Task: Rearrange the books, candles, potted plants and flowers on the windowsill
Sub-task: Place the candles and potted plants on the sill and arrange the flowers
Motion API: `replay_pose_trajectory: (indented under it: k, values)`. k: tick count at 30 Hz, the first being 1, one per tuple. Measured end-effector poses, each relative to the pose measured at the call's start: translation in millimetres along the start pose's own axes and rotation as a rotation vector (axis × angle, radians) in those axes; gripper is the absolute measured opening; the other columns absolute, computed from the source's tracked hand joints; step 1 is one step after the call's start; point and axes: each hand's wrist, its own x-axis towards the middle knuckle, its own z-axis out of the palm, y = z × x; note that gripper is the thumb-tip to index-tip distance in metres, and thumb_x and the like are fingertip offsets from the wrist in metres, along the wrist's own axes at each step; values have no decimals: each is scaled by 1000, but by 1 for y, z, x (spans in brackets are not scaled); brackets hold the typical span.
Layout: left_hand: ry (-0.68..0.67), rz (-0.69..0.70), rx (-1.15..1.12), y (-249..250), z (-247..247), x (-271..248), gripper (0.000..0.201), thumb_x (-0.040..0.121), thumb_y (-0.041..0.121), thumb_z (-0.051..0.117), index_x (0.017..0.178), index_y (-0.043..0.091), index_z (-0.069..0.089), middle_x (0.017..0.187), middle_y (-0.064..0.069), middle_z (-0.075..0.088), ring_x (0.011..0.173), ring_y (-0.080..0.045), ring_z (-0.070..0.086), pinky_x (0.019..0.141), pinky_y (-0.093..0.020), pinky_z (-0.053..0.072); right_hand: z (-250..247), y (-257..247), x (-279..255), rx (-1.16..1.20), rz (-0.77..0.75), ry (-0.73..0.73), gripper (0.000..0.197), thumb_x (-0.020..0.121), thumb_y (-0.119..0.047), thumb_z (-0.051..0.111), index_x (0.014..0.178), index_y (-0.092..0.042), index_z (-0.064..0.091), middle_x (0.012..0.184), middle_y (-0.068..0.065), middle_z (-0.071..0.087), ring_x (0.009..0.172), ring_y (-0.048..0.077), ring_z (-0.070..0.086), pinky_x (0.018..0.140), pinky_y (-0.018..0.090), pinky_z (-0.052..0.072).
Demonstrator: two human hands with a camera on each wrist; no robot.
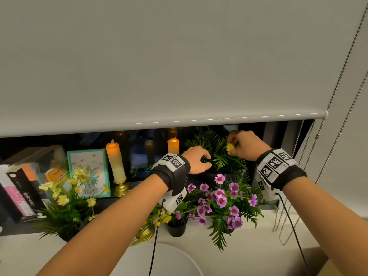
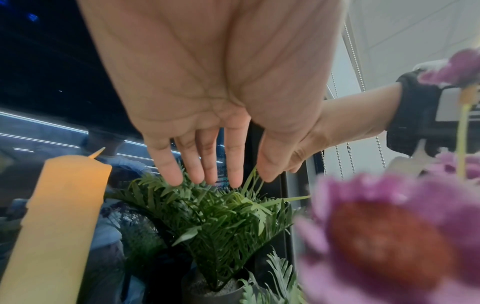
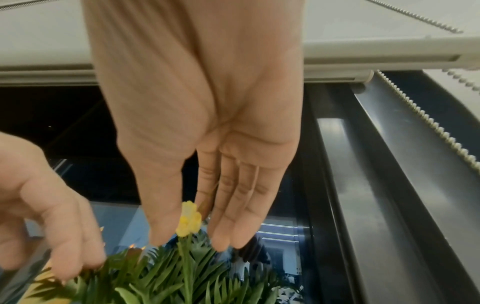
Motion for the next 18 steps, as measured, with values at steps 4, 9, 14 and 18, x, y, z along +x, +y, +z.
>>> replay_pose_trajectory:
  k: [4,9,14,18]
  values:
    - [8,7,-1,0,-2,-7,35,91,34,56,123,20,57,141,-6,42,131,-24,39,106,-39,37,-2,0,-9,3,4,10,46,76,-29,75,117,-17,56,110,6,63,91,23,63,88,41,54]
    - [31,34,-25,-2,-14,-22,34,93,32,55,123,18,58,137,-8,45,125,-25,45,97,-31,37,-7,-3,-27,37,-39,51,45,79,-25,74,119,-19,54,111,5,63,95,22,62,89,43,53]
    - [78,36,-90,-6,-22,-41,32,93,31,54,122,17,60,135,-7,47,128,-22,44,105,-35,37,-12,-13,-46,12,-108,89,41,80,-23,72,117,-21,54,115,4,60,96,22,61,87,45,53]
    - [114,51,-118,-8,-25,-56,30,93,27,55,120,15,61,132,-7,50,125,-23,48,102,-34,40,-17,-20,-64,5,-150,110,37,82,-15,67,115,-23,55,121,4,59,101,23,60,86,46,53]
